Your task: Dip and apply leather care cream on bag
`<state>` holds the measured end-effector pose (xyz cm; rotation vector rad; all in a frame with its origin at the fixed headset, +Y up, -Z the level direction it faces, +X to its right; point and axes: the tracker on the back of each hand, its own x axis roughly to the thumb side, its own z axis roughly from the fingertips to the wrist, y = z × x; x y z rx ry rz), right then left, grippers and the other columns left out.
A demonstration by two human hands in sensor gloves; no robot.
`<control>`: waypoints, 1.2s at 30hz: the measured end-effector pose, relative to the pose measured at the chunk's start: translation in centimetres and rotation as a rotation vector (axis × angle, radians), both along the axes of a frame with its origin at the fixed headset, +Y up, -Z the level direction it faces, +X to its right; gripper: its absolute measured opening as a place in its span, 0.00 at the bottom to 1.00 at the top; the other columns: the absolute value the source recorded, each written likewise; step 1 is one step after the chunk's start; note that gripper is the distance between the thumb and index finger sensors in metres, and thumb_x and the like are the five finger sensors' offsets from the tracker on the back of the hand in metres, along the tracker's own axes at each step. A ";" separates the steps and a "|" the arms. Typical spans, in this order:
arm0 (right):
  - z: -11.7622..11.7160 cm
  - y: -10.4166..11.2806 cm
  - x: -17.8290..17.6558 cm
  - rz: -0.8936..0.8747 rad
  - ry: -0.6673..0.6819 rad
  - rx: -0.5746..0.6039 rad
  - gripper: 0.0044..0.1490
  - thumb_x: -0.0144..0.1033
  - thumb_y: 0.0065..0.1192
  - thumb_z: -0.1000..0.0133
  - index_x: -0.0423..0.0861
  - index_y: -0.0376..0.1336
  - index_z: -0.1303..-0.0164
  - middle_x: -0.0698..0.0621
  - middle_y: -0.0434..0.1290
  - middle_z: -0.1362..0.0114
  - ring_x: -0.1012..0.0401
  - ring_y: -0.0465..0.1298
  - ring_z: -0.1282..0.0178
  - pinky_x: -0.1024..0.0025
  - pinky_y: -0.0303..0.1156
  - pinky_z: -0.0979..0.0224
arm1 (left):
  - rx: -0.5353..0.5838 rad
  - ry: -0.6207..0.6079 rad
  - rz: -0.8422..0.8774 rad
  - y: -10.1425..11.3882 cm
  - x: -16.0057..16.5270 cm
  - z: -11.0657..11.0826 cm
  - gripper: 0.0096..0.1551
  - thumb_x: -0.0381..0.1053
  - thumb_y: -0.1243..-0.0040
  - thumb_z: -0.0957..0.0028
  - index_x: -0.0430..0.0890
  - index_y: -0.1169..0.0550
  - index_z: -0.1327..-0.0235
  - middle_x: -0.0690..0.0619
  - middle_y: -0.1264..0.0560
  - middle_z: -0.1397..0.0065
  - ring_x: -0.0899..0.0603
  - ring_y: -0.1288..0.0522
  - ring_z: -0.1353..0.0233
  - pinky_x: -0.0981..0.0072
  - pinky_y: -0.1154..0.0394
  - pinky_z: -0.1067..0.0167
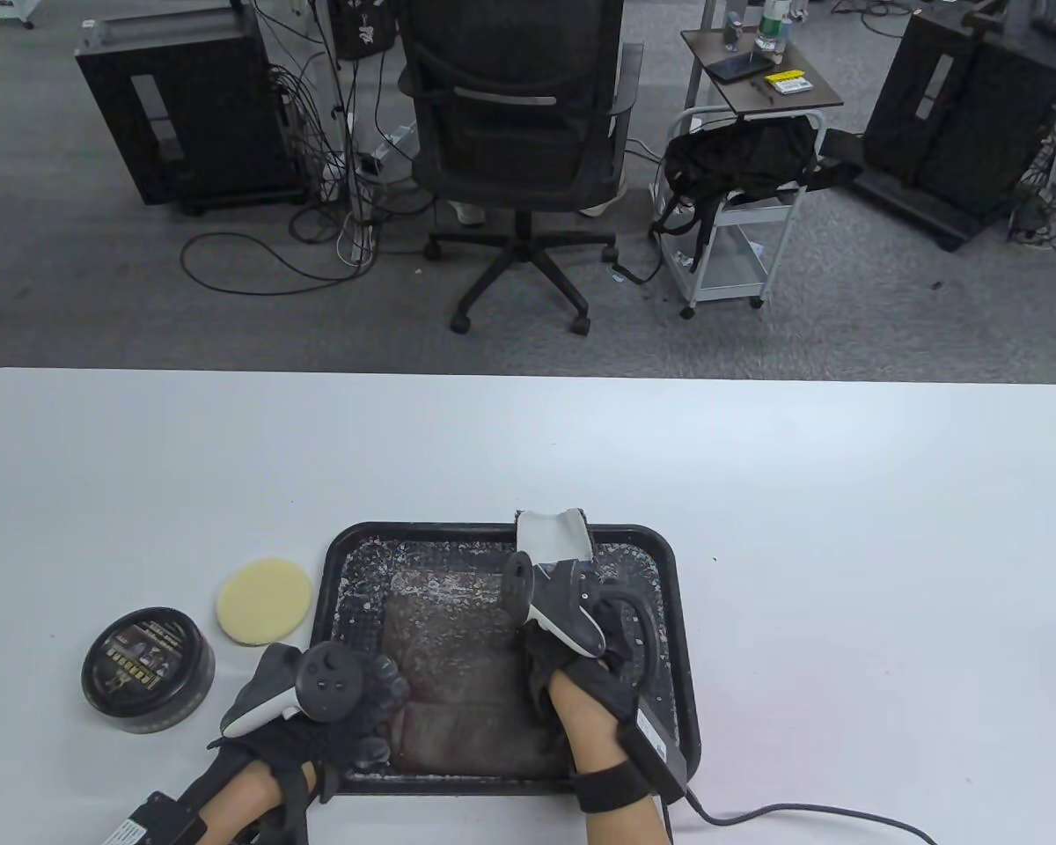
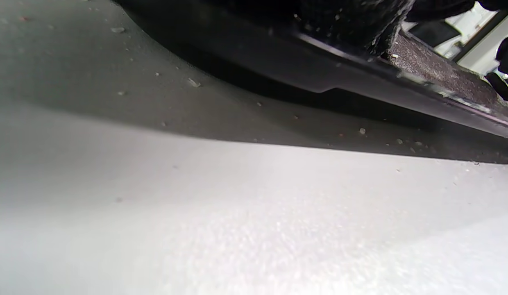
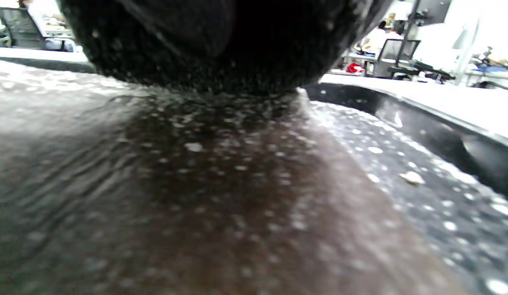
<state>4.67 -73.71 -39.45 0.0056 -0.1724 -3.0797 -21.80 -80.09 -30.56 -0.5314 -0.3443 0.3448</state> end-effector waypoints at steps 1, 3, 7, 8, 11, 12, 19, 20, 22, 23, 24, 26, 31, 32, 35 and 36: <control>0.0 0.0 0.4 -0.009 -0.013 -0.001 0.34 0.29 0.60 0.52 0.59 0.66 0.33 0.55 0.66 0.22 0.51 0.67 0.22 0.45 0.62 0.24 | 0.000 -0.001 -0.001 0.0 0.0 0.0 0.37 0.59 0.41 0.56 0.64 0.39 0.31 0.64 0.54 0.20 0.47 0.57 0.17 0.51 0.65 0.26; -0.1 0.0 1.4 -0.032 -0.042 -0.005 0.34 0.29 0.60 0.52 0.59 0.66 0.33 0.54 0.67 0.22 0.51 0.67 0.22 0.45 0.62 0.24 | 0.001 -0.006 -0.001 0.0 0.0 0.0 0.38 0.59 0.41 0.56 0.65 0.40 0.31 0.65 0.54 0.20 0.47 0.57 0.17 0.51 0.65 0.26; -0.2 0.0 2.7 -0.066 -0.090 -0.021 0.33 0.29 0.60 0.52 0.59 0.67 0.33 0.54 0.66 0.22 0.51 0.67 0.22 0.45 0.62 0.24 | -0.006 -0.002 0.012 -0.1 -0.1 0.0 0.38 0.59 0.41 0.56 0.65 0.40 0.31 0.65 0.54 0.20 0.48 0.57 0.17 0.51 0.66 0.26; -0.3 0.1 2.9 -0.054 -0.103 -0.025 0.33 0.29 0.60 0.52 0.59 0.67 0.33 0.55 0.66 0.22 0.51 0.67 0.22 0.45 0.62 0.24 | -0.008 0.001 0.017 -0.1 -0.1 0.0 0.38 0.59 0.41 0.56 0.65 0.40 0.31 0.65 0.54 0.20 0.48 0.57 0.17 0.51 0.67 0.26; -0.4 0.2 3.1 -0.017 -0.144 -0.023 0.33 0.29 0.60 0.52 0.58 0.66 0.33 0.54 0.66 0.22 0.50 0.68 0.23 0.45 0.62 0.24 | -0.013 0.005 0.026 -0.1 -0.1 0.1 0.37 0.59 0.41 0.56 0.65 0.40 0.31 0.65 0.54 0.20 0.48 0.58 0.17 0.52 0.67 0.26; -0.4 0.2 3.1 0.006 -0.152 -0.023 0.34 0.29 0.60 0.52 0.58 0.66 0.33 0.53 0.66 0.22 0.50 0.68 0.23 0.45 0.62 0.24 | -0.012 0.001 0.024 -0.1 -0.1 0.1 0.37 0.59 0.41 0.56 0.65 0.40 0.31 0.65 0.54 0.20 0.48 0.58 0.17 0.52 0.67 0.26; 0.0 0.2 1.9 0.108 -0.163 -0.044 0.34 0.28 0.61 0.52 0.51 0.65 0.31 0.46 0.67 0.24 0.47 0.71 0.26 0.46 0.65 0.26 | -0.012 -0.006 0.017 -0.1 -0.1 0.0 0.38 0.59 0.41 0.56 0.65 0.41 0.31 0.65 0.55 0.20 0.48 0.58 0.17 0.52 0.67 0.26; 0.1 0.1 1.4 0.131 -0.163 -0.058 0.35 0.28 0.61 0.52 0.49 0.64 0.31 0.44 0.67 0.25 0.46 0.72 0.27 0.46 0.66 0.26 | -0.014 -0.003 0.021 -0.1 -0.1 0.0 0.38 0.59 0.41 0.56 0.65 0.41 0.31 0.65 0.55 0.20 0.48 0.58 0.17 0.52 0.67 0.26; 0.4 -0.1 0.4 0.170 -0.149 -0.082 0.35 0.28 0.61 0.53 0.46 0.63 0.30 0.40 0.67 0.26 0.44 0.73 0.29 0.45 0.68 0.28 | -0.017 0.003 0.032 -0.1 -0.2 0.1 0.38 0.59 0.41 0.56 0.64 0.40 0.31 0.65 0.55 0.20 0.48 0.58 0.17 0.52 0.68 0.27; 0.5 -0.2 -0.2 0.185 -0.140 -0.085 0.35 0.28 0.61 0.53 0.45 0.63 0.31 0.39 0.68 0.27 0.43 0.74 0.29 0.45 0.68 0.29 | -0.015 0.003 0.039 -0.2 -0.2 0.1 0.38 0.59 0.41 0.56 0.64 0.40 0.31 0.65 0.55 0.20 0.48 0.58 0.18 0.52 0.68 0.27; 0.6 -0.2 -0.6 0.193 -0.130 -0.082 0.35 0.28 0.61 0.53 0.44 0.63 0.31 0.39 0.68 0.27 0.43 0.74 0.30 0.45 0.69 0.29 | -0.015 0.002 0.041 -0.2 -0.2 0.1 0.38 0.59 0.41 0.56 0.64 0.40 0.31 0.65 0.54 0.20 0.48 0.58 0.18 0.52 0.68 0.27; 1.0 -0.4 -1.7 0.200 -0.097 -0.077 0.35 0.29 0.62 0.53 0.45 0.64 0.31 0.39 0.68 0.28 0.43 0.75 0.31 0.45 0.70 0.30 | -0.014 -0.004 0.041 -0.2 -0.2 0.0 0.38 0.59 0.41 0.56 0.64 0.40 0.31 0.65 0.55 0.20 0.48 0.58 0.18 0.52 0.68 0.27; 1.8 -0.5 -4.2 0.184 0.002 -0.030 0.35 0.29 0.62 0.53 0.45 0.65 0.32 0.40 0.69 0.28 0.44 0.75 0.31 0.46 0.71 0.30 | -0.013 -0.006 0.040 -0.2 -0.2 0.0 0.38 0.59 0.41 0.56 0.64 0.40 0.31 0.65 0.55 0.20 0.48 0.58 0.18 0.52 0.68 0.27; 1.8 -0.6 -4.6 0.182 0.019 -0.021 0.35 0.29 0.62 0.53 0.45 0.65 0.32 0.40 0.69 0.28 0.44 0.75 0.31 0.46 0.70 0.30 | -0.015 -0.004 0.042 -0.2 -0.2 0.0 0.38 0.59 0.41 0.56 0.64 0.40 0.31 0.65 0.55 0.20 0.48 0.58 0.18 0.52 0.68 0.27; 2.3 -0.8 -6.3 0.169 0.088 -0.006 0.35 0.29 0.62 0.53 0.48 0.66 0.32 0.41 0.69 0.28 0.45 0.75 0.31 0.47 0.70 0.29 | -0.017 0.002 0.048 -0.2 -0.2 0.0 0.37 0.59 0.41 0.56 0.64 0.39 0.31 0.65 0.54 0.20 0.48 0.58 0.18 0.52 0.68 0.27; 2.4 -1.0 -6.8 0.162 0.114 -0.009 0.34 0.30 0.62 0.53 0.49 0.66 0.32 0.43 0.69 0.27 0.45 0.75 0.30 0.47 0.70 0.29 | -0.017 0.002 0.048 -0.2 -0.2 0.0 0.37 0.59 0.41 0.56 0.64 0.39 0.31 0.65 0.54 0.20 0.48 0.58 0.18 0.52 0.68 0.27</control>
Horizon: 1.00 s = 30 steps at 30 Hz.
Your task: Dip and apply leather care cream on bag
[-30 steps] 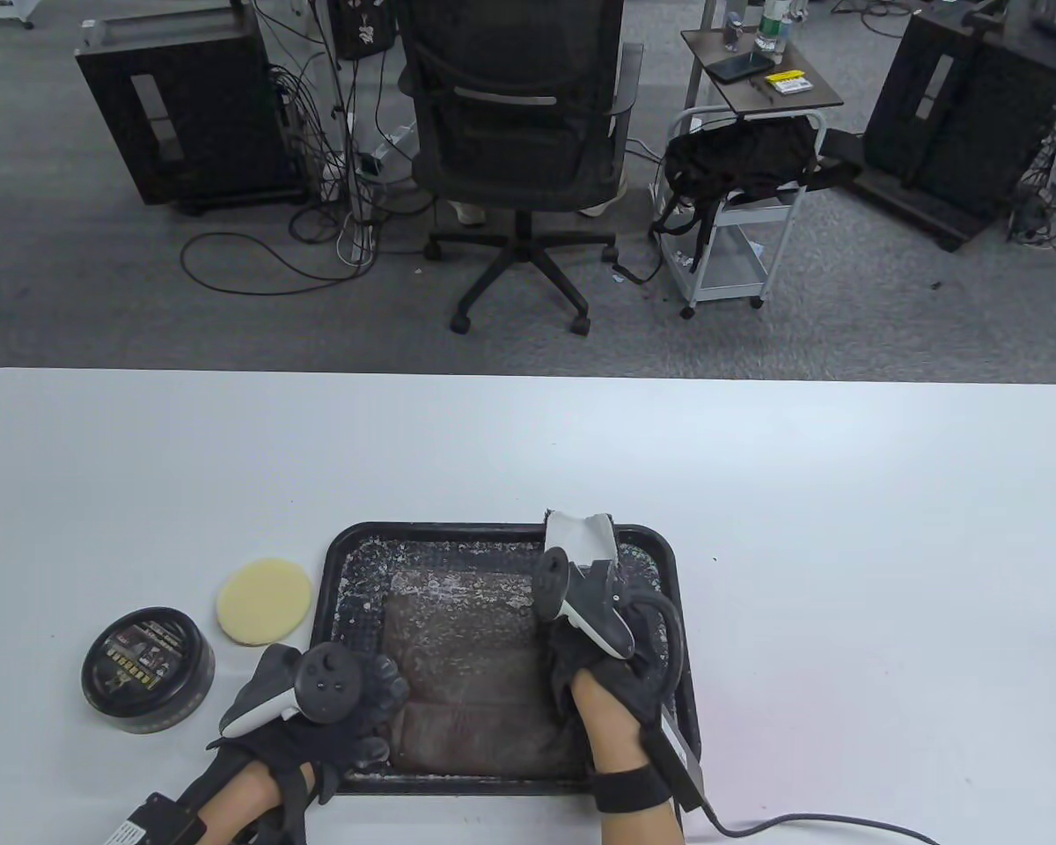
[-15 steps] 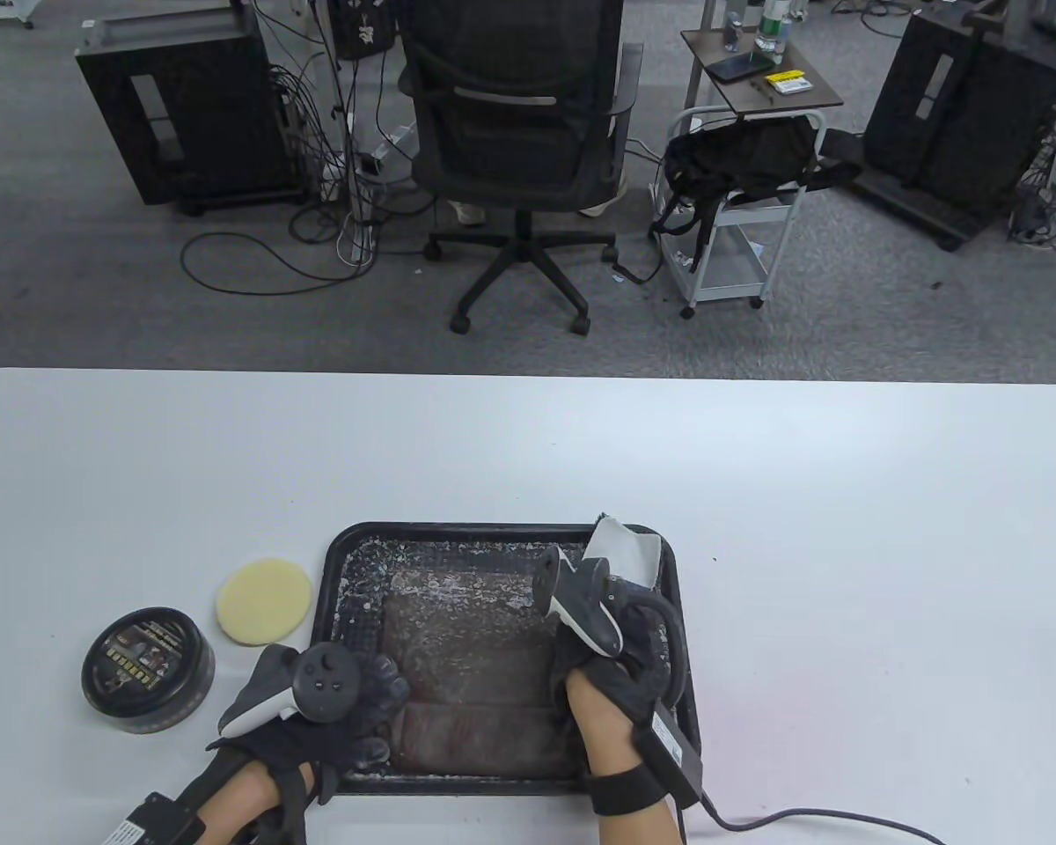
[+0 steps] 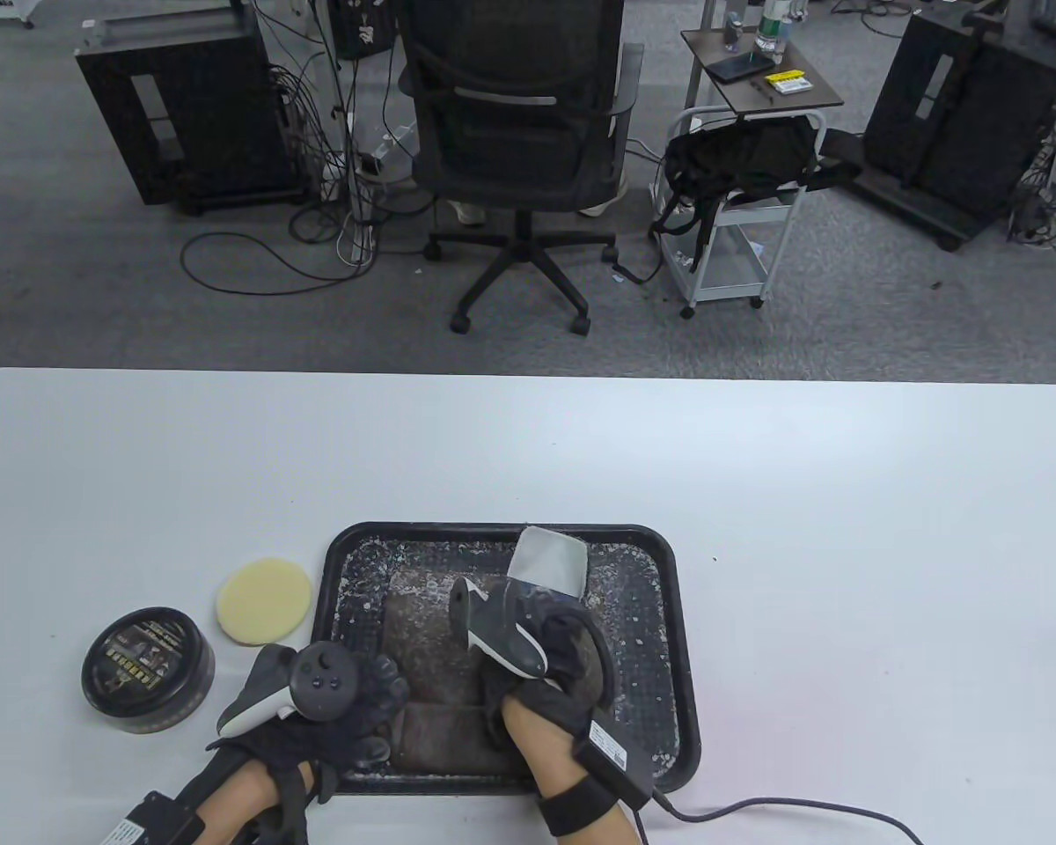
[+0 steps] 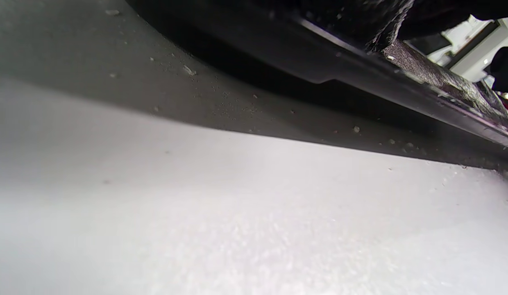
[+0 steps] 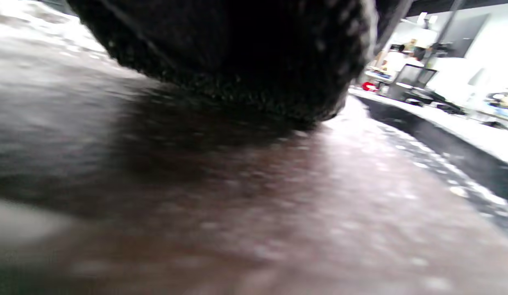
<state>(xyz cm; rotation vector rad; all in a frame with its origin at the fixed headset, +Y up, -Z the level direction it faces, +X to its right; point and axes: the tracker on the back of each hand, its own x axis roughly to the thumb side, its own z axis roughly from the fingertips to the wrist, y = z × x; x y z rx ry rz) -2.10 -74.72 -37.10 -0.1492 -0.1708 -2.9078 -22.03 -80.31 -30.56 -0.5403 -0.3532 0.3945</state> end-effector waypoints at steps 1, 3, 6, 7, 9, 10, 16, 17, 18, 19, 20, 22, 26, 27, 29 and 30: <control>0.2 -0.3 -0.8 -0.024 0.032 -0.010 0.34 0.30 0.62 0.53 0.50 0.66 0.32 0.43 0.69 0.27 0.46 0.74 0.30 0.47 0.69 0.29 | 0.001 -0.004 -0.006 0.0 0.0 0.0 0.37 0.59 0.41 0.56 0.64 0.39 0.31 0.65 0.54 0.20 0.48 0.58 0.18 0.51 0.68 0.27; 0.6 -0.6 -1.9 -0.034 0.069 0.017 0.34 0.30 0.62 0.53 0.50 0.66 0.32 0.44 0.69 0.27 0.46 0.74 0.30 0.47 0.69 0.28 | 0.002 -0.009 -0.013 0.0 0.0 0.0 0.37 0.59 0.41 0.56 0.64 0.40 0.31 0.64 0.54 0.20 0.48 0.58 0.18 0.51 0.68 0.27; 1.0 -1.0 -3.5 -0.040 0.132 0.038 0.34 0.30 0.62 0.53 0.51 0.66 0.32 0.46 0.70 0.27 0.47 0.74 0.29 0.48 0.69 0.28 | 0.002 -0.012 -0.018 0.1 0.0 -0.1 0.37 0.59 0.41 0.56 0.64 0.40 0.31 0.65 0.54 0.20 0.48 0.58 0.18 0.51 0.68 0.27; 1.1 -1.0 -3.9 -0.049 0.142 0.043 0.34 0.30 0.62 0.53 0.51 0.66 0.32 0.46 0.70 0.26 0.47 0.75 0.29 0.48 0.69 0.28 | 0.002 -0.012 -0.017 0.1 0.0 -0.1 0.37 0.59 0.41 0.56 0.64 0.40 0.31 0.64 0.55 0.20 0.48 0.58 0.18 0.51 0.68 0.27; 1.2 -1.1 -4.6 -0.082 0.173 0.048 0.34 0.30 0.62 0.53 0.51 0.66 0.32 0.46 0.70 0.26 0.47 0.75 0.29 0.48 0.69 0.28 | -0.001 -0.006 -0.010 0.1 0.0 -0.1 0.37 0.59 0.41 0.56 0.64 0.39 0.31 0.64 0.54 0.20 0.48 0.58 0.18 0.51 0.68 0.27; 1.2 -1.1 -4.8 -0.089 0.182 0.052 0.34 0.30 0.62 0.53 0.51 0.66 0.32 0.46 0.70 0.27 0.47 0.75 0.29 0.49 0.69 0.28 | -0.003 -0.003 -0.008 0.1 0.0 -0.1 0.37 0.59 0.41 0.56 0.64 0.39 0.31 0.65 0.54 0.20 0.48 0.58 0.18 0.51 0.68 0.27; 1.8 -1.2 -6.1 -0.161 0.332 0.053 0.34 0.31 0.62 0.53 0.55 0.65 0.32 0.50 0.68 0.25 0.49 0.72 0.27 0.50 0.67 0.25 | 0.005 -0.010 -0.015 0.1 0.1 -0.1 0.37 0.59 0.41 0.56 0.64 0.40 0.31 0.64 0.54 0.20 0.47 0.58 0.18 0.51 0.68 0.27; 1.9 -1.2 -6.2 -0.157 0.351 0.055 0.34 0.31 0.62 0.53 0.56 0.65 0.32 0.52 0.68 0.24 0.50 0.72 0.26 0.49 0.66 0.25 | 0.005 -0.011 -0.015 0.1 0.1 -0.1 0.37 0.59 0.42 0.56 0.64 0.40 0.31 0.64 0.54 0.20 0.47 0.58 0.18 0.51 0.68 0.27; 2.0 -1.2 -6.3 -0.153 0.379 0.052 0.34 0.31 0.62 0.53 0.58 0.65 0.33 0.54 0.67 0.24 0.51 0.71 0.25 0.49 0.65 0.24 | 0.004 -0.010 -0.012 0.0 0.1 -0.1 0.37 0.59 0.41 0.56 0.64 0.40 0.31 0.64 0.54 0.20 0.47 0.58 0.18 0.51 0.68 0.27; 2.0 -1.2 -6.3 -0.155 0.406 0.045 0.34 0.31 0.62 0.53 0.59 0.65 0.33 0.55 0.67 0.23 0.52 0.70 0.24 0.49 0.64 0.23 | 0.002 -0.008 -0.008 0.0 0.1 -0.1 0.37 0.59 0.41 0.56 0.64 0.40 0.31 0.64 0.54 0.21 0.47 0.58 0.18 0.51 0.68 0.27; 2.0 -1.2 -6.1 -0.156 0.426 0.040 0.34 0.31 0.62 0.53 0.60 0.65 0.33 0.56 0.66 0.23 0.52 0.70 0.24 0.49 0.64 0.23 | 0.001 -0.005 -0.004 0.0 0.1 -0.1 0.37 0.59 0.41 0.56 0.64 0.39 0.31 0.64 0.54 0.21 0.48 0.58 0.18 0.51 0.68 0.27; 1.8 -1.2 -5.7 -0.161 0.448 0.014 0.35 0.31 0.62 0.53 0.61 0.64 0.33 0.57 0.65 0.23 0.53 0.69 0.23 0.50 0.63 0.22 | -0.006 0.001 0.004 0.0 0.1 -0.1 0.37 0.59 0.41 0.56 0.63 0.39 0.31 0.65 0.54 0.21 0.47 0.59 0.18 0.51 0.69 0.27; 1.4 -1.0 -4.2 -0.159 0.457 -0.033 0.35 0.30 0.62 0.53 0.61 0.64 0.34 0.58 0.65 0.23 0.53 0.68 0.23 0.50 0.63 0.23 | -0.003 -0.009 -0.007 0.0 0.1 -0.1 0.37 0.59 0.42 0.56 0.64 0.40 0.30 0.64 0.54 0.20 0.47 0.59 0.18 0.51 0.69 0.27; 1.4 -1.0 -3.9 -0.146 0.454 -0.040 0.35 0.30 0.62 0.53 0.61 0.64 0.34 0.57 0.65 0.23 0.53 0.69 0.23 0.51 0.63 0.23 | -0.003 -0.010 -0.008 0.0 0.1 -0.1 0.37 0.59 0.42 0.55 0.64 0.40 0.30 0.64 0.54 0.20 0.47 0.59 0.18 0.51 0.69 0.27; 1.3 -1.1 -2.8 -0.095 0.438 -0.059 0.34 0.29 0.62 0.53 0.61 0.64 0.34 0.57 0.65 0.23 0.53 0.69 0.24 0.51 0.64 0.24 | -0.003 -0.010 -0.013 0.0 0.1 -0.1 0.37 0.59 0.42 0.55 0.64 0.40 0.30 0.65 0.54 0.20 0.47 0.59 0.17 0.51 0.68 0.27; 1.3 -1.2 -2.3 -0.073 0.430 -0.066 0.34 0.29 0.62 0.53 0.61 0.64 0.35 0.58 0.65 0.23 0.53 0.69 0.24 0.51 0.64 0.24 | -0.003 -0.009 -0.015 0.1 0.1 -0.2 0.37 0.59 0.42 0.56 0.64 0.40 0.30 0.65 0.54 0.20 0.47 0.58 0.17 0.50 0.68 0.27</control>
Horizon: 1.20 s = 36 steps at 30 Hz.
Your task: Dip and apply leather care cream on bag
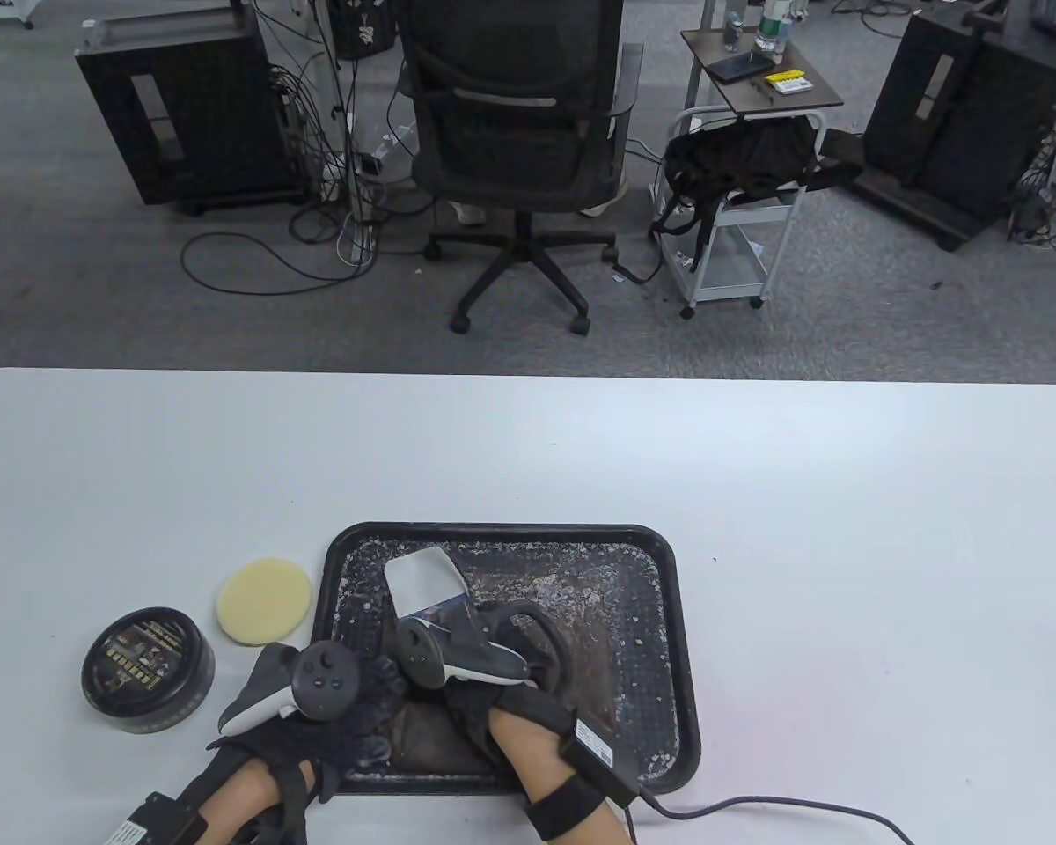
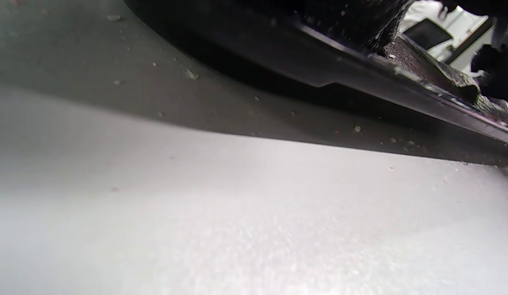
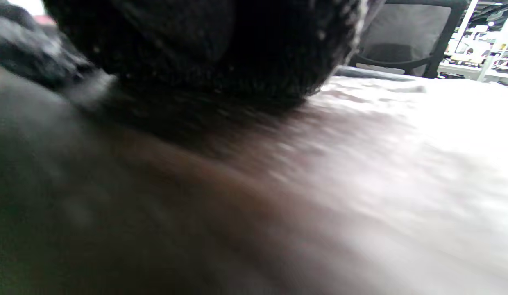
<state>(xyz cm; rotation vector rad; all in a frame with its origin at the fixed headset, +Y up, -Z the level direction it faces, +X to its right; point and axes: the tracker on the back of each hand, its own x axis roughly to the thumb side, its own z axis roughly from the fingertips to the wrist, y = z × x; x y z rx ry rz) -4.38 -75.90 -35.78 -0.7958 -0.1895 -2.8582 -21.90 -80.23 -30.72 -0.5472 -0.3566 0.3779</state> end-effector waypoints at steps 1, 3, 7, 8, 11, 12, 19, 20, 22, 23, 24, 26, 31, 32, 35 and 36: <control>0.0 -0.1 0.9 0.011 -0.004 0.002 0.34 0.29 0.62 0.53 0.62 0.63 0.35 0.58 0.65 0.23 0.54 0.68 0.23 0.51 0.64 0.24 | 0.000 0.003 -0.001 0.1 0.0 -0.1 0.37 0.59 0.42 0.56 0.64 0.39 0.30 0.65 0.54 0.19 0.47 0.58 0.17 0.50 0.68 0.27; 0.1 0.0 2.1 -0.011 -0.022 0.003 0.34 0.29 0.62 0.53 0.62 0.64 0.35 0.58 0.65 0.24 0.53 0.68 0.23 0.50 0.64 0.24 | 0.005 0.003 -0.004 0.2 0.1 -0.2 0.37 0.59 0.42 0.56 0.64 0.39 0.30 0.65 0.53 0.19 0.46 0.57 0.17 0.49 0.66 0.26; 0.5 0.3 5.3 0.036 -0.070 0.029 0.34 0.29 0.62 0.53 0.62 0.64 0.35 0.58 0.65 0.23 0.53 0.68 0.23 0.50 0.63 0.23 | 0.014 -0.005 -0.021 0.3 0.1 -0.3 0.37 0.60 0.42 0.56 0.64 0.39 0.30 0.65 0.53 0.19 0.46 0.56 0.17 0.48 0.65 0.26; 0.6 0.4 6.3 0.052 -0.089 0.028 0.34 0.29 0.62 0.53 0.62 0.64 0.35 0.58 0.65 0.23 0.53 0.68 0.23 0.50 0.63 0.23 | 0.016 -0.005 -0.023 0.3 0.1 -0.3 0.37 0.60 0.41 0.56 0.64 0.39 0.30 0.64 0.52 0.19 0.46 0.56 0.17 0.48 0.65 0.26; 0.7 0.5 8.9 0.052 -0.132 0.029 0.34 0.29 0.62 0.53 0.62 0.64 0.36 0.58 0.65 0.23 0.54 0.67 0.23 0.49 0.62 0.23 | 0.009 0.004 -0.012 0.3 0.1 -0.3 0.37 0.59 0.41 0.56 0.64 0.38 0.30 0.64 0.52 0.19 0.46 0.56 0.17 0.49 0.65 0.26; 0.8 0.6 9.7 0.050 -0.149 0.030 0.34 0.29 0.62 0.53 0.62 0.65 0.36 0.59 0.65 0.23 0.54 0.67 0.22 0.49 0.62 0.23 | 0.006 0.006 -0.008 0.3 0.1 -0.3 0.38 0.59 0.41 0.56 0.63 0.38 0.30 0.64 0.52 0.19 0.46 0.56 0.17 0.49 0.66 0.26; 0.6 1.0 14.7 0.036 -0.324 -0.041 0.34 0.29 0.62 0.53 0.62 0.65 0.36 0.58 0.65 0.23 0.53 0.67 0.22 0.46 0.59 0.23 | 0.019 0.001 -0.033 0.1 0.1 -0.1 0.39 0.60 0.41 0.56 0.65 0.41 0.30 0.62 0.60 0.19 0.44 0.60 0.17 0.49 0.67 0.26; 0.6 1.0 14.9 0.009 -0.330 -0.044 0.33 0.28 0.62 0.53 0.62 0.66 0.36 0.58 0.65 0.23 0.53 0.67 0.22 0.45 0.59 0.23 | 0.020 0.010 -0.035 0.1 0.1 0.0 0.39 0.60 0.41 0.56 0.65 0.40 0.30 0.60 0.61 0.19 0.43 0.61 0.17 0.50 0.67 0.26; 0.5 1.2 15.4 0.014 -0.366 -0.068 0.34 0.28 0.62 0.53 0.61 0.66 0.36 0.57 0.66 0.23 0.52 0.67 0.22 0.45 0.59 0.23 | 0.019 0.012 -0.017 0.1 0.2 0.0 0.39 0.60 0.40 0.56 0.64 0.40 0.30 0.59 0.60 0.19 0.43 0.60 0.17 0.49 0.67 0.26; 0.6 1.3 15.4 0.017 -0.367 -0.066 0.33 0.28 0.62 0.53 0.61 0.66 0.36 0.56 0.66 0.23 0.52 0.68 0.23 0.46 0.59 0.23 | 0.023 0.011 -0.009 0.2 0.2 0.0 0.39 0.59 0.40 0.56 0.63 0.39 0.30 0.58 0.58 0.19 0.42 0.59 0.17 0.48 0.67 0.26; 0.7 1.3 15.3 0.018 -0.361 -0.053 0.33 0.28 0.62 0.53 0.60 0.66 0.35 0.55 0.66 0.23 0.51 0.68 0.23 0.46 0.60 0.23 | 0.037 0.011 -0.004 0.2 0.3 0.0 0.39 0.59 0.39 0.57 0.63 0.39 0.30 0.57 0.57 0.19 0.42 0.59 0.17 0.47 0.66 0.26; 0.9 1.2 14.8 0.030 -0.352 -0.043 0.34 0.28 0.62 0.53 0.59 0.66 0.35 0.54 0.67 0.24 0.50 0.69 0.24 0.46 0.61 0.24 | 0.045 -0.005 0.000 0.3 0.4 0.0 0.42 0.60 0.37 0.58 0.61 0.39 0.29 0.55 0.56 0.18 0.40 0.58 0.17 0.46 0.66 0.26; 1.6 1.2 12.6 -0.016 -0.305 -0.046 0.34 0.29 0.62 0.53 0.56 0.66 0.33 0.51 0.67 0.24 0.49 0.70 0.25 0.47 0.60 0.23 | 0.069 -0.015 -0.004 0.5 0.7 0.1 0.55 0.64 0.36 0.61 0.56 0.53 0.27 0.51 0.54 0.18 0.37 0.56 0.18 0.42 0.63 0.26; 1.6 1.1 12.1 -0.016 -0.297 -0.043 0.34 0.29 0.62 0.53 0.56 0.66 0.33 0.50 0.67 0.24 0.48 0.70 0.25 0.48 0.59 0.23 | 0.070 -0.013 -0.003 0.4 0.7 0.1 0.57 0.65 0.36 0.61 0.55 0.56 0.27 0.50 0.54 0.18 0.37 0.55 0.18 0.41 0.63 0.26; 1.9 1.2 10.5 0.026 -0.268 -0.013 0.34 0.29 0.62 0.53 0.54 0.66 0.33 0.48 0.67 0.25 0.48 0.71 0.26 0.50 0.59 0.23 | 0.076 -0.001 -0.005 0.4 0.9 0.1 0.60 0.65 0.37 0.60 0.54 0.61 0.29 0.49 0.54 0.18 0.36 0.55 0.18 0.41 0.64 0.25; 2.0 1.2 10.0 0.033 -0.254 -0.004 0.34 0.29 0.61 0.53 0.55 0.65 0.32 0.49 0.67 0.25 0.49 0.71 0.26 0.50 0.59 0.23 | 0.076 0.002 -0.005 0.4 0.9 0.1 0.61 0.65 0.37 0.60 0.54 0.62 0.30 0.49 0.54 0.18 0.36 0.55 0.18 0.40 0.64 0.25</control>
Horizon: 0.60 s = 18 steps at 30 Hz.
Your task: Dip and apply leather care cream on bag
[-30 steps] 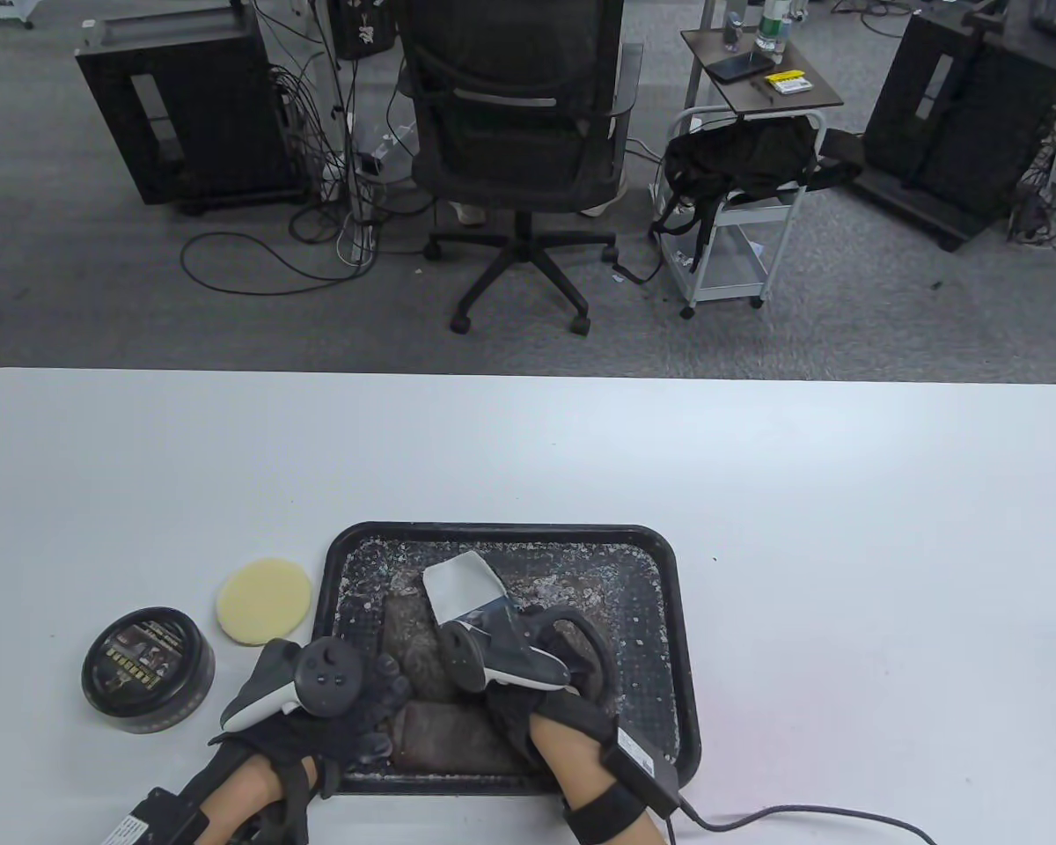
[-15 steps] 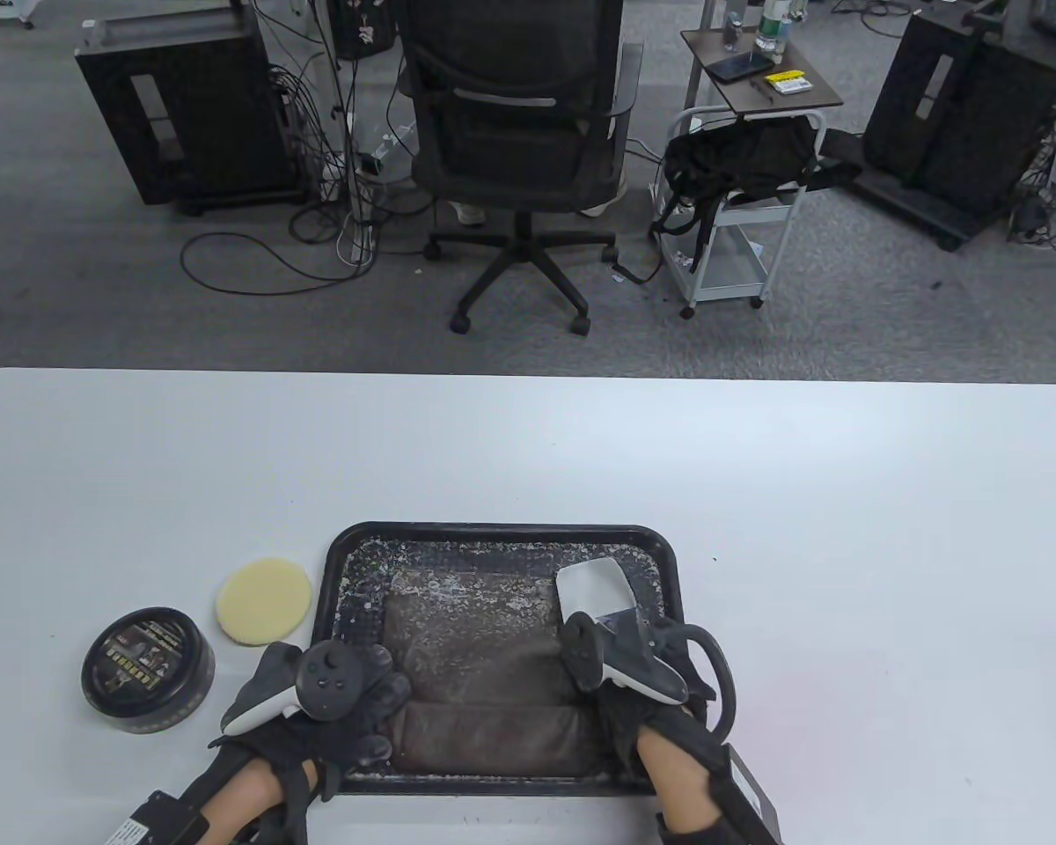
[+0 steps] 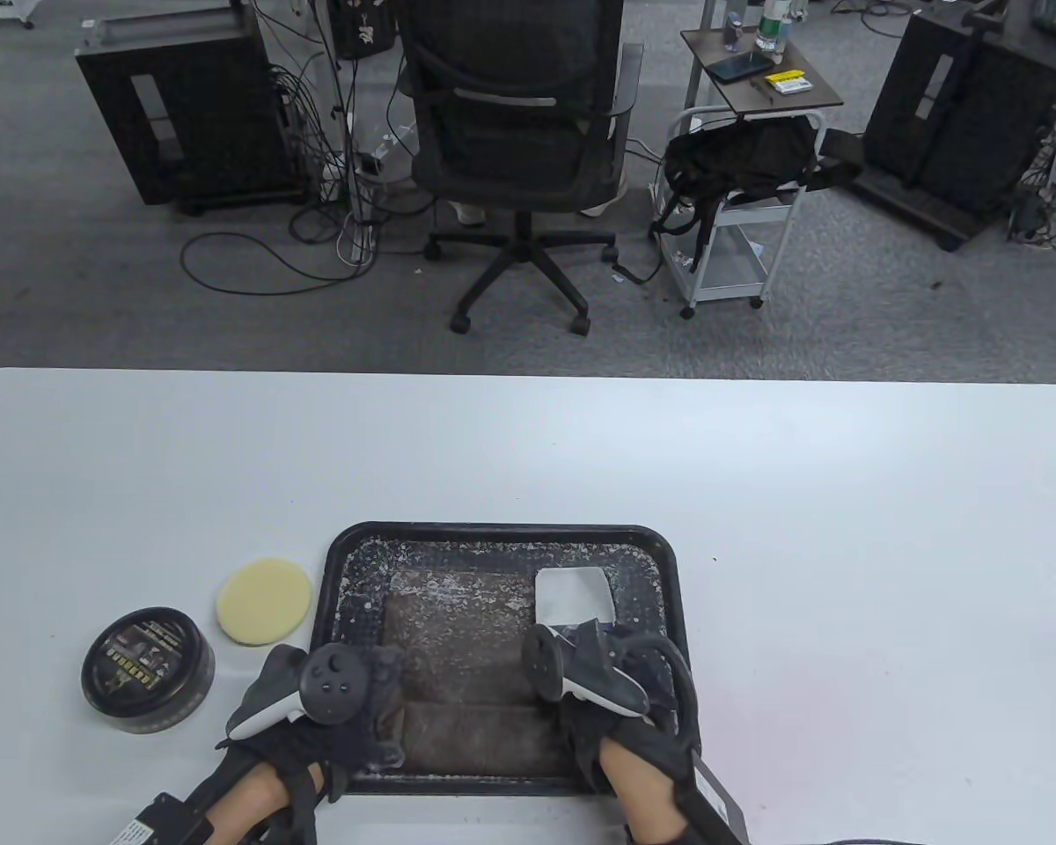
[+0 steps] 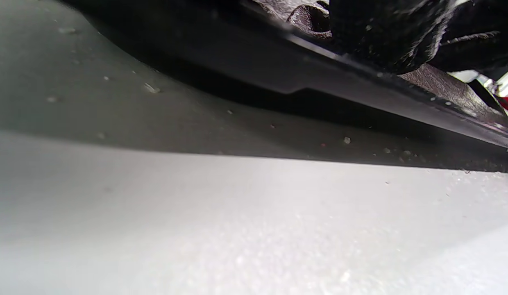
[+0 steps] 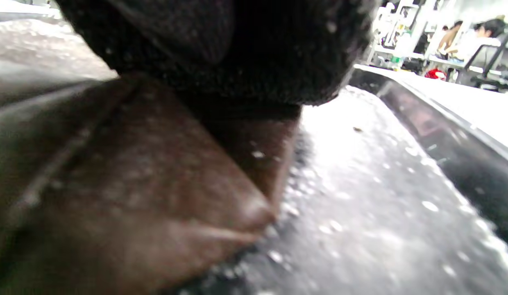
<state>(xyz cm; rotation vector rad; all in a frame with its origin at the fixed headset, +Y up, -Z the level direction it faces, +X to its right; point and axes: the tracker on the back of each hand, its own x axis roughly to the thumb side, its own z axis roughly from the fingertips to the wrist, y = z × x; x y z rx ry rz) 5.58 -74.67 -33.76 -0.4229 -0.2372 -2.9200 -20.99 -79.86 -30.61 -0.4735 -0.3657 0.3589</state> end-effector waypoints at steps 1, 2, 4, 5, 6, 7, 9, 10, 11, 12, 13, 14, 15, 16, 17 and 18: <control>0.1 0.0 -0.6 -0.014 0.018 -0.002 0.34 0.29 0.61 0.53 0.55 0.66 0.33 0.50 0.67 0.24 0.49 0.71 0.26 0.50 0.59 0.23 | 0.004 0.002 -0.002 0.0 0.0 0.0 0.61 0.65 0.37 0.60 0.54 0.63 0.30 0.49 0.54 0.18 0.36 0.55 0.18 0.40 0.63 0.25; 0.2 -0.1 -1.0 -0.034 0.029 -0.010 0.34 0.29 0.61 0.53 0.55 0.66 0.33 0.50 0.67 0.24 0.49 0.70 0.25 0.50 0.59 0.23 | 0.007 0.002 -0.005 0.0 0.1 0.0 0.61 0.65 0.37 0.60 0.54 0.63 0.31 0.49 0.54 0.18 0.36 0.55 0.18 0.40 0.63 0.25; 0.6 -0.3 -2.5 -0.043 0.051 -0.016 0.34 0.29 0.62 0.53 0.55 0.66 0.33 0.49 0.67 0.24 0.48 0.70 0.25 0.50 0.58 0.23 | 0.021 0.002 -0.014 0.0 0.1 0.0 0.62 0.65 0.36 0.61 0.54 0.63 0.30 0.48 0.53 0.18 0.36 0.54 0.18 0.39 0.62 0.25; 0.7 -0.3 -3.0 -0.021 0.064 -0.007 0.34 0.29 0.61 0.53 0.55 0.66 0.33 0.50 0.67 0.24 0.49 0.70 0.25 0.50 0.59 0.23 | 0.025 0.003 -0.016 0.0 0.1 0.0 0.62 0.65 0.36 0.61 0.53 0.63 0.30 0.48 0.53 0.18 0.36 0.54 0.18 0.39 0.62 0.25; 0.8 -0.3 -3.6 -0.012 0.088 -0.005 0.34 0.29 0.61 0.53 0.56 0.65 0.33 0.50 0.67 0.24 0.49 0.70 0.25 0.50 0.59 0.23 | 0.028 0.004 -0.019 0.0 0.1 0.0 0.62 0.65 0.36 0.61 0.53 0.63 0.31 0.48 0.53 0.18 0.36 0.54 0.18 0.39 0.61 0.25; 0.9 -0.4 -4.2 -0.029 0.098 -0.007 0.34 0.29 0.61 0.53 0.55 0.65 0.32 0.50 0.67 0.24 0.49 0.70 0.25 0.50 0.59 0.23 | 0.031 0.005 -0.022 0.0 0.2 0.0 0.62 0.65 0.36 0.61 0.53 0.63 0.31 0.48 0.53 0.18 0.36 0.53 0.18 0.39 0.61 0.25; 1.1 -0.5 -5.3 -0.034 0.116 -0.010 0.34 0.29 0.61 0.53 0.55 0.65 0.32 0.50 0.66 0.24 0.49 0.70 0.25 0.51 0.58 0.23 | 0.034 0.009 -0.028 0.0 0.3 0.0 0.63 0.64 0.36 0.61 0.53 0.64 0.31 0.48 0.53 0.19 0.36 0.53 0.18 0.39 0.61 0.25; 1.2 -0.5 -5.9 -0.027 0.128 -0.008 0.34 0.29 0.61 0.53 0.55 0.65 0.32 0.49 0.66 0.24 0.49 0.70 0.25 0.51 0.58 0.23 | 0.031 0.010 -0.029 0.0 0.3 0.0 0.63 0.64 0.36 0.61 0.53 0.64 0.31 0.48 0.53 0.19 0.36 0.54 0.18 0.39 0.62 0.25; 1.2 -0.5 -6.4 -0.022 0.140 -0.006 0.34 0.29 0.61 0.53 0.55 0.65 0.32 0.49 0.66 0.24 0.49 0.70 0.25 0.52 0.57 0.22 | 0.024 0.010 -0.025 0.0 0.3 0.0 0.63 0.64 0.36 0.61 0.54 0.65 0.31 0.49 0.54 0.19 0.36 0.54 0.18 0.39 0.62 0.25; 1.3 -0.5 -6.9 -0.022 0.152 -0.005 0.34 0.29 0.61 0.53 0.55 0.65 0.32 0.49 0.66 0.24 0.50 0.70 0.25 0.52 0.57 0.22 | 0.017 0.012 -0.015 -0.1 0.3 0.1 0.63 0.64 0.36 0.61 0.54 0.65 0.32 0.48 0.55 0.19 0.36 0.55 0.18 0.39 0.63 0.25; 1.3 -0.5 -7.3 -0.027 0.161 -0.007 0.35 0.29 0.61 0.53 0.55 0.65 0.32 0.50 0.66 0.24 0.50 0.69 0.25 0.53 0.56 0.22 | 0.013 0.013 -0.012 -0.1 0.3 0.1 0.64 0.64 0.36 0.60 0.54 0.66 0.32 0.49 0.55 0.19 0.36 0.55 0.18 0.39 0.64 0.25; 1.4 -0.5 -7.8 -0.040 0.175 -0.010 0.35 0.29 0.61 0.53 0.55 0.65 0.32 0.50 0.66 0.24 0.50 0.69 0.25 0.53 0.56 0.22 | 0.013 0.011 -0.012 -0.1 0.4 0.1 0.64 0.64 0.36 0.60 0.54 0.67 0.32 0.49 0.56 0.19 0.36 0.56 0.18 0.39 0.64 0.25; 1.5 -0.6 -8.2 -0.049 0.184 -0.010 0.34 0.29 0.61 0.53 0.55 0.65 0.32 0.50 0.66 0.24 0.50 0.69 0.24 0.53 0.56 0.22 | 0.012 0.012 -0.013 -0.1 0.4 0.1 0.64 0.63 0.36 0.60 0.54 0.67 0.33 0.49 0.56 0.19 0.36 0.56 0.18 0.39 0.64 0.25; 1.6 -0.6 -8.7 -0.053 0.196 -0.008 0.34 0.29 0.61 0.53 0.55 0.65 0.32 0.50 0.66 0.24 0.50 0.69 0.24 0.53 0.56 0.22 | 0.012 0.011 -0.014 -0.1 0.4 0.1 0.65 0.64 0.36 0.60 0.53 0.68 0.33 0.48 0.56 0.19 0.35 0.56 0.18 0.39 0.64 0.25; 1.8 -0.7 -9.2 -0.048 0.211 -0.002 0.35 0.29 0.61 0.53 0.55 0.65 0.32 0.50 0.66 0.24 0.50 0.69 0.24 0.53 0.56 0.22 | 0.012 0.010 -0.019 -0.1 0.5 0.1 0.65 0.64 0.36 0.60 0.54 0.68 0.33 0.48 0.56 0.19 0.35 0.56 0.18 0.39 0.64 0.25; 1.9 -0.7 -9.6 -0.043 0.219 0.003 0.35 0.29 0.61 0.52 0.54 0.65 0.32 0.50 0.66 0.24 0.50 0.69 0.24 0.53 0.55 0.22 | 0.013 0.010 -0.021 -0.1 0.5 0.1 0.65 0.64 0.36 0.60 0.54 0.68 0.34 0.48 0.56 0.19 0.36 0.56 0.18 0.39 0.64 0.25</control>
